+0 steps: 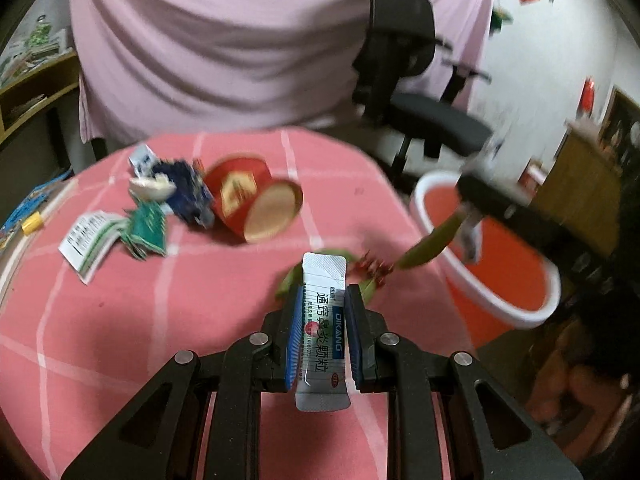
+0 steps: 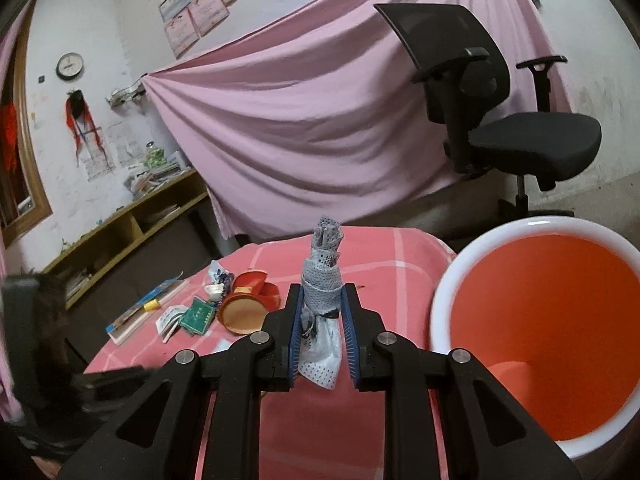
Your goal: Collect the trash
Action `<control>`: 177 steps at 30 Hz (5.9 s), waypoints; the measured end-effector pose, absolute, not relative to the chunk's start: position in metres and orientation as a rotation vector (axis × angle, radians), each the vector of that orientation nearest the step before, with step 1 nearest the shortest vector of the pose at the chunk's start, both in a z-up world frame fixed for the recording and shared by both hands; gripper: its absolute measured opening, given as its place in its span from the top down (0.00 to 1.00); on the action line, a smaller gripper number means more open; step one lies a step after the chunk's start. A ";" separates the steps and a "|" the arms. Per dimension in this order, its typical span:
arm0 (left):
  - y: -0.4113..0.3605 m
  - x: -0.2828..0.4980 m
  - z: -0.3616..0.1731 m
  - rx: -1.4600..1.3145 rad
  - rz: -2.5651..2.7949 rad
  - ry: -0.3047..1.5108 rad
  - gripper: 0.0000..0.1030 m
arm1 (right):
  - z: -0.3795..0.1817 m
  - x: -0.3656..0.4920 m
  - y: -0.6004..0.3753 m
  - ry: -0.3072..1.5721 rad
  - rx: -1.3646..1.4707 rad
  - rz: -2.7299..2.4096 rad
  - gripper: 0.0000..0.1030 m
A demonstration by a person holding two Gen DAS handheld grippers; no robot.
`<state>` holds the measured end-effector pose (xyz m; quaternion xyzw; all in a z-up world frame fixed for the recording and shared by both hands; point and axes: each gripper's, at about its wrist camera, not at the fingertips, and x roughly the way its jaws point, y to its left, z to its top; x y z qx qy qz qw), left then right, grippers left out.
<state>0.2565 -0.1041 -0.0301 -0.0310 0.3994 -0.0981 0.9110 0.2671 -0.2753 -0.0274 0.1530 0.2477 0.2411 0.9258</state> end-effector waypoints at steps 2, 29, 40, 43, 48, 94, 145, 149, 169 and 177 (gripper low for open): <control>-0.106 0.261 -0.037 -0.056 -0.195 0.855 0.84 | -0.028 0.269 -0.281 0.511 0.337 0.489 0.83; -0.133 0.259 -0.008 -0.052 -0.281 0.719 0.98 | -0.025 0.269 -0.332 0.439 0.399 0.337 0.79; -0.114 0.251 -0.017 -0.053 -0.254 0.744 0.83 | -0.040 0.273 -0.354 0.505 0.419 0.190 0.37; -0.101 0.244 -0.019 -0.094 -0.254 0.751 0.70 | -0.040 0.272 -0.352 0.505 0.395 0.177 0.31; -0.083 0.236 -0.016 -0.145 -0.234 0.735 0.69 | -0.037 0.267 -0.341 0.492 0.341 0.184 0.23; 0.102 0.231 0.005 -0.262 0.063 0.488 0.07 | -0.006 0.284 -0.156 0.370 -0.048 0.373 0.00; 0.057 0.244 -0.010 -0.038 -0.080 0.518 0.55 | -0.035 0.303 -0.147 0.643 -0.076 0.559 0.41; 0.058 0.237 -0.006 -0.053 -0.075 0.474 0.55 | -0.030 0.296 -0.150 0.591 -0.074 0.542 0.41; -0.023 0.199 0.032 -0.109 -0.152 0.255 0.55 | 0.013 0.217 -0.232 0.034 0.006 0.321 0.41; -0.109 0.221 0.039 -0.065 -0.300 0.306 0.55 | 0.002 0.232 -0.312 0.124 0.227 0.206 0.41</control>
